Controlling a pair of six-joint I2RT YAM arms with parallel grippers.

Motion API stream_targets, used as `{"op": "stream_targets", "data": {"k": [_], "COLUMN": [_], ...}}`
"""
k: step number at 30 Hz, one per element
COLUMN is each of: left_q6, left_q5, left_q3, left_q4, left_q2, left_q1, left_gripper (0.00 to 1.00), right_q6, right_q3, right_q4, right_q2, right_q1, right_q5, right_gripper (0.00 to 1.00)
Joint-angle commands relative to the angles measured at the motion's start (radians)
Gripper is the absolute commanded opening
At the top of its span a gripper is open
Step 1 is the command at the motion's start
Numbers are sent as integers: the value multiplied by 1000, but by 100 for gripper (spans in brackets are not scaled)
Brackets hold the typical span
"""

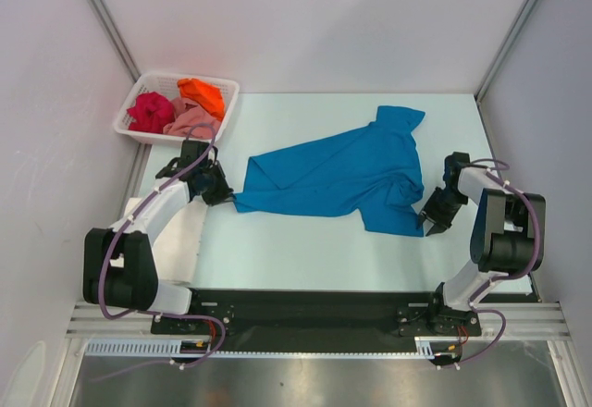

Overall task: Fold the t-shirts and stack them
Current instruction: Flatten the tshirt out

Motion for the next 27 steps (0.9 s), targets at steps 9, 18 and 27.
{"op": "stream_targets", "data": {"k": [9, 18, 27], "left_q6": [7, 52, 107], "left_q5": [17, 34, 104], "left_q3": [25, 139, 406], "left_q4": [-1, -10, 44], "left_q2": [-8, -65, -137], "left_q1": [5, 5, 5], "left_gripper": [0, 0, 0], "right_q6": [98, 124, 115], "right_q3": [-80, 65, 522], "right_q4": [102, -20, -165], "right_q2": [-21, -227, -451], "right_q1": [8, -27, -107], "right_q5": [-25, -71, -65], "right_gripper": [13, 0, 0]}}
